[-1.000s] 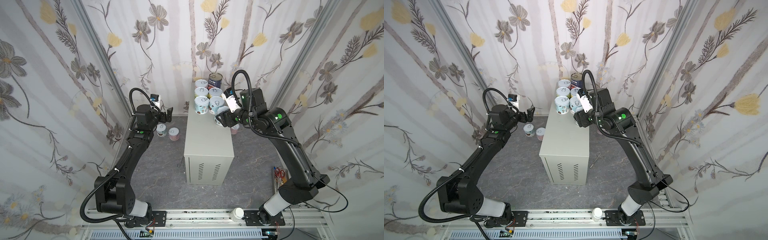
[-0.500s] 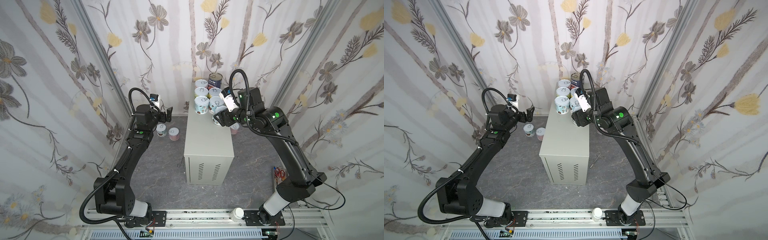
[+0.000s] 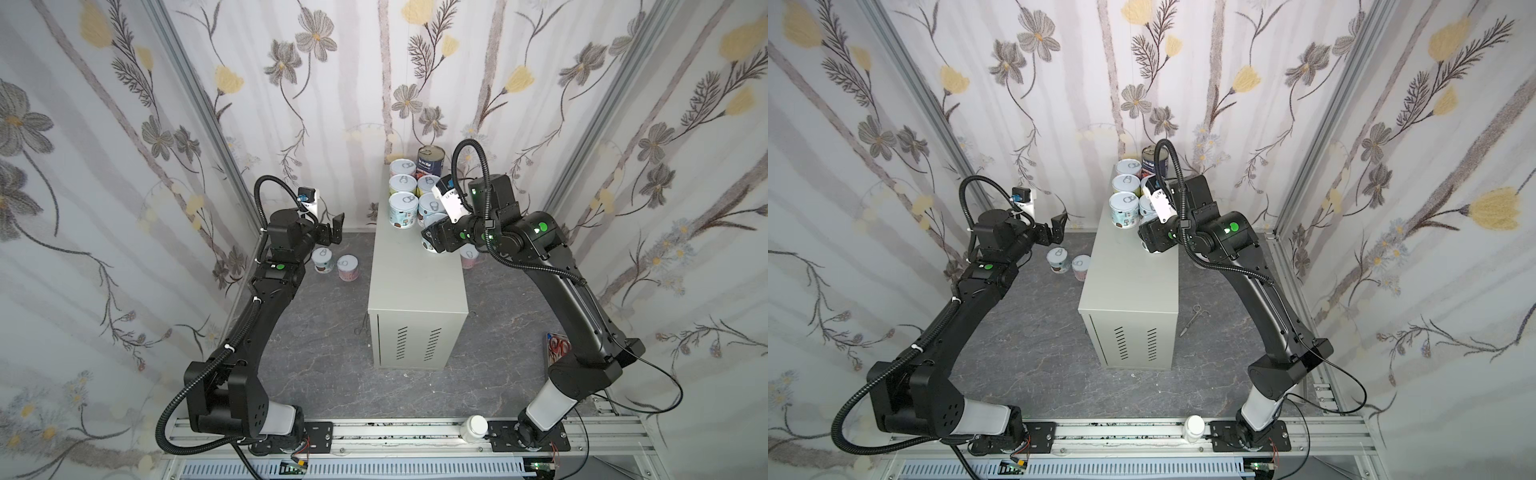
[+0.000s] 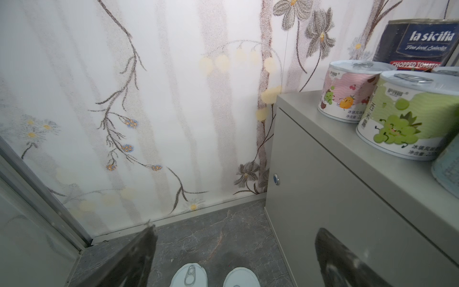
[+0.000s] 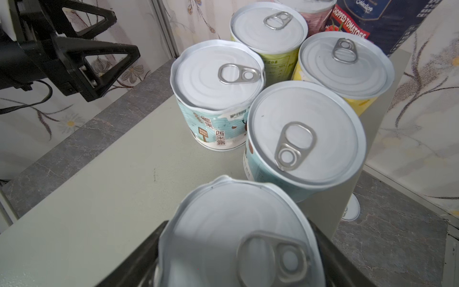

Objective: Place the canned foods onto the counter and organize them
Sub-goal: 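Carry the light-blue can over the cabinet top beside the can group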

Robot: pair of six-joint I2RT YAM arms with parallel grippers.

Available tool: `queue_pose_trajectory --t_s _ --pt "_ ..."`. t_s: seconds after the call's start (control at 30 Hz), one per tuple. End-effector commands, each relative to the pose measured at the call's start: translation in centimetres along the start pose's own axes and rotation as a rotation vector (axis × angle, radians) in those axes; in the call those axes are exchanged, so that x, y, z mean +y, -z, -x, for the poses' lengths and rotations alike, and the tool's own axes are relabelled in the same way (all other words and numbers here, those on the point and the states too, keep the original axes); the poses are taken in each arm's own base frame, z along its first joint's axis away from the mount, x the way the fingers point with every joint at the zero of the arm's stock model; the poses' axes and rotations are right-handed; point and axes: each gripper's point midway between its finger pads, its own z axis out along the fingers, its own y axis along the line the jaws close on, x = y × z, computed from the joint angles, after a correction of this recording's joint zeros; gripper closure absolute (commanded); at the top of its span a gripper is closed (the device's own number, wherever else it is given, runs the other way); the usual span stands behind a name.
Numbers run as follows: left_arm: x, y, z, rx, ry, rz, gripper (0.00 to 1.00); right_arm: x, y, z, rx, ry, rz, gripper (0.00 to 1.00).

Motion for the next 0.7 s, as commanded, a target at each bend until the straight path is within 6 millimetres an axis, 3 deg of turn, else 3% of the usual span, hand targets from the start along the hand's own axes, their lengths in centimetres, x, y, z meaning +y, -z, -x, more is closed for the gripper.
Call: queue_pose_trajectory --t_s 0.0,0.2,0.47,0.67 --pt "0.1 0.3 0.5 -0.015 -0.013 0.006 0.00 0.2 0.3 0.7 -0.032 0.025 0.012 0.14" --pt "0.1 0.4 0.1 -0.010 -0.014 0.010 0.00 0.5 1.2 0.5 -0.076 0.049 0.025 0.07" --pt "-0.1 0.3 0.7 -0.024 -0.010 -0.007 0.00 0.2 4.0 -1.0 -0.232 0.065 -0.016 0.05" --pt "0.1 -0.7 -1.4 0.020 -0.015 -0.002 0.00 0.9 3.8 -2.8 -0.324 0.005 0.028 0.10"
